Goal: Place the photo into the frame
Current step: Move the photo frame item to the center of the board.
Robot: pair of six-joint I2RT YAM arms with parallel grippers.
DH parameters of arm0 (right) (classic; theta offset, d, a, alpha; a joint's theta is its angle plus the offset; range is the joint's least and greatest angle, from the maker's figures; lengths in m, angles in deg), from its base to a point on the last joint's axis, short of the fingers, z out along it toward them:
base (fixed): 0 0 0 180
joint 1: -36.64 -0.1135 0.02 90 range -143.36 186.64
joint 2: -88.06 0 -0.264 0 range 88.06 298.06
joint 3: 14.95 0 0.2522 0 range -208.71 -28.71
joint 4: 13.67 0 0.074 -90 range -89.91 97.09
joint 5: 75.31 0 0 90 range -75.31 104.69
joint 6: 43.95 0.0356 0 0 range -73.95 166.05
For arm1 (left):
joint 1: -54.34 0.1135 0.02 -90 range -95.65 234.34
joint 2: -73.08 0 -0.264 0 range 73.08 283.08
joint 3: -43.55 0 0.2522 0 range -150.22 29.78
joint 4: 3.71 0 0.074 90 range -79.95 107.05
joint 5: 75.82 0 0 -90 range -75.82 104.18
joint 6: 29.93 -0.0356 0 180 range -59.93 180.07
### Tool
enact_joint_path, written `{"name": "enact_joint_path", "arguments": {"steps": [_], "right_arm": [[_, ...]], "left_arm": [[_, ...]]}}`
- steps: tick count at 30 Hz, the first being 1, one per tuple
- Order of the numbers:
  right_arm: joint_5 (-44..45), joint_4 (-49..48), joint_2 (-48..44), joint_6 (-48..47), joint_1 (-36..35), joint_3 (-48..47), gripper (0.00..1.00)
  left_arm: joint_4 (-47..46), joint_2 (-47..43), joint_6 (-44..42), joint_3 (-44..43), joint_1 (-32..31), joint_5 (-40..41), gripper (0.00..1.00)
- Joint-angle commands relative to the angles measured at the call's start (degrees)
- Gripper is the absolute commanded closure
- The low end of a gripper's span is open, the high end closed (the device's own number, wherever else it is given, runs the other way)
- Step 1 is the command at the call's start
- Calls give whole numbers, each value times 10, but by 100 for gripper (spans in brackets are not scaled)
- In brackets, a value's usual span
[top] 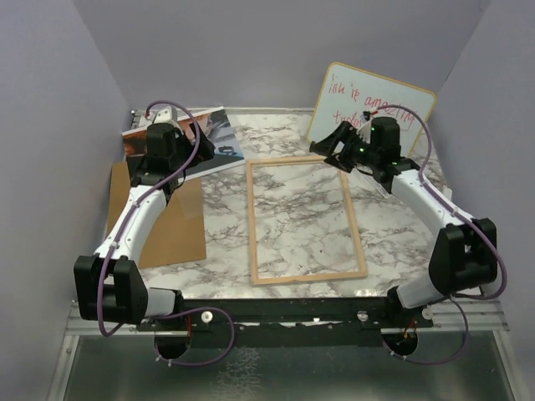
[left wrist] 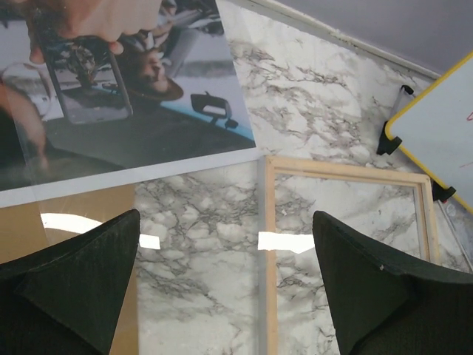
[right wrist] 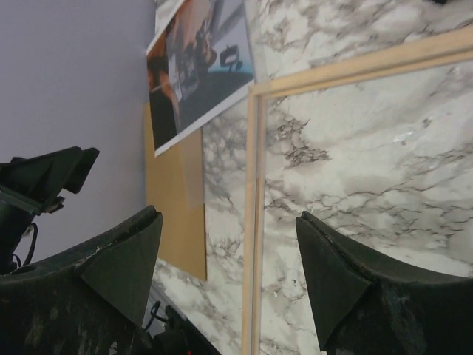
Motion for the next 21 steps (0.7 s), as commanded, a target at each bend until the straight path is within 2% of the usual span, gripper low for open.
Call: {"name": "enact_joint_path", "arguments": {"steps": [1, 6, 12, 17, 21], "right_arm": [[46, -23, 54, 48, -41, -28, 22], [60, -31, 119, 58, -77, -58, 22], [62, -28, 187, 93, -120, -73, 19], [35, -57, 241, 116, -136, -85, 18], [31, -67, 292, 112, -144, -118, 18]], "left_arm": [[1, -38, -8, 37, -3, -2, 1], [0, -37, 19, 55, -3, 20, 1], [35, -19, 49, 79, -3, 103, 1], [26, -16, 59, 110, -3, 73, 1], [32, -18, 71, 131, -3, 86, 1]]}}
